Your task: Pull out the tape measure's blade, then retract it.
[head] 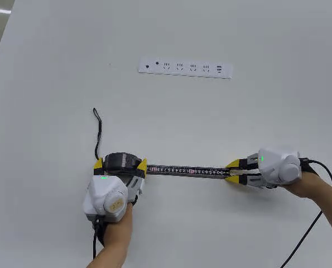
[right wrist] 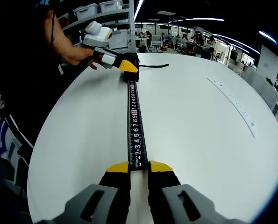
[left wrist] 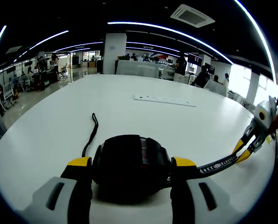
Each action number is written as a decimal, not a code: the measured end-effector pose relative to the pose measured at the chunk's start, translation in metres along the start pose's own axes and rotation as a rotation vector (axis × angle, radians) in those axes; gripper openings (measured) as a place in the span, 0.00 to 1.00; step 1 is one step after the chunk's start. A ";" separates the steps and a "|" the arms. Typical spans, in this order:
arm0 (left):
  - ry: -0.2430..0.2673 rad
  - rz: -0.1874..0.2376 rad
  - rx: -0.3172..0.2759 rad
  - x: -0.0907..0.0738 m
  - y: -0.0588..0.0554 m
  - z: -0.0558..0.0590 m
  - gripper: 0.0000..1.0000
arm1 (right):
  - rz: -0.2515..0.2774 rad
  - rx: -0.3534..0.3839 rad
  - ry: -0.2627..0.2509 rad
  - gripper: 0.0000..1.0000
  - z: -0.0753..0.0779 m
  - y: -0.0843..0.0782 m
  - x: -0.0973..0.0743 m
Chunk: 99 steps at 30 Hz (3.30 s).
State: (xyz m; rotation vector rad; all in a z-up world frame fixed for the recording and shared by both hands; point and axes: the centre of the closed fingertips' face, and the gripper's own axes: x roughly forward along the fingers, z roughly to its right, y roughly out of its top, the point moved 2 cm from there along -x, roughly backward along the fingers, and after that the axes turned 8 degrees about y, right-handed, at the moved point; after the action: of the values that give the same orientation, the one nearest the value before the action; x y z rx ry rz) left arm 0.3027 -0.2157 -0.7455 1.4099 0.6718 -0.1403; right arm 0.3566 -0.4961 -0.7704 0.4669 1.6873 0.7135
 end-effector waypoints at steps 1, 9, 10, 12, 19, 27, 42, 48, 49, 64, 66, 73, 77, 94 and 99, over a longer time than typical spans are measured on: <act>0.002 -0.002 -0.001 0.000 0.000 0.000 0.65 | 0.000 0.000 0.000 0.11 0.000 0.000 0.000; 0.011 -0.015 -0.001 0.000 -0.001 -0.001 0.64 | -0.003 0.003 -0.007 0.11 0.001 0.000 -0.001; 0.012 -0.015 -0.001 0.000 -0.001 0.000 0.64 | -0.003 0.002 -0.006 0.11 0.001 0.000 -0.001; 0.011 -0.015 0.000 0.000 -0.001 0.000 0.63 | -0.006 0.002 -0.007 0.11 0.001 0.000 -0.001; 0.006 -0.014 0.001 0.000 -0.001 0.000 0.63 | -0.008 -0.002 -0.005 0.11 0.002 0.000 0.001; -0.002 -0.019 0.004 0.000 -0.002 0.000 0.62 | -0.008 -0.001 -0.002 0.11 0.001 0.003 0.002; -0.013 -0.023 0.009 0.000 -0.001 0.000 0.62 | -0.010 -0.006 0.008 0.11 0.000 0.009 0.009; -0.013 -0.023 0.010 0.001 -0.001 0.000 0.62 | -0.008 -0.006 0.007 0.11 -0.001 0.011 0.012; -0.013 -0.023 0.010 0.001 -0.001 0.000 0.62 | -0.009 -0.008 0.006 0.11 -0.001 0.013 0.012; -0.012 -0.024 0.008 0.000 0.000 0.000 0.62 | -0.004 -0.007 0.008 0.11 -0.001 0.023 0.020; -0.013 -0.025 0.009 0.000 0.000 0.000 0.62 | -0.002 -0.009 0.008 0.11 -0.001 0.025 0.022; -0.013 -0.027 0.009 0.000 0.000 0.000 0.63 | 0.003 -0.010 0.012 0.10 -0.001 0.029 0.027; -0.013 -0.028 0.009 0.000 0.000 0.000 0.63 | 0.002 -0.011 0.011 0.10 -0.001 0.033 0.030; -0.012 -0.033 0.009 0.000 0.000 0.001 0.62 | 0.003 -0.010 0.009 0.11 -0.003 0.047 0.044; -0.012 -0.034 0.009 0.000 -0.001 0.001 0.62 | 0.003 -0.011 0.009 0.11 -0.002 0.050 0.048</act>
State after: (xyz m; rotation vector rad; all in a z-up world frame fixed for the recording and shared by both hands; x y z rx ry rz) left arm 0.3028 -0.2164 -0.7460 1.4056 0.6863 -0.1780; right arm 0.3398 -0.4288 -0.7707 0.4592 1.6904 0.7272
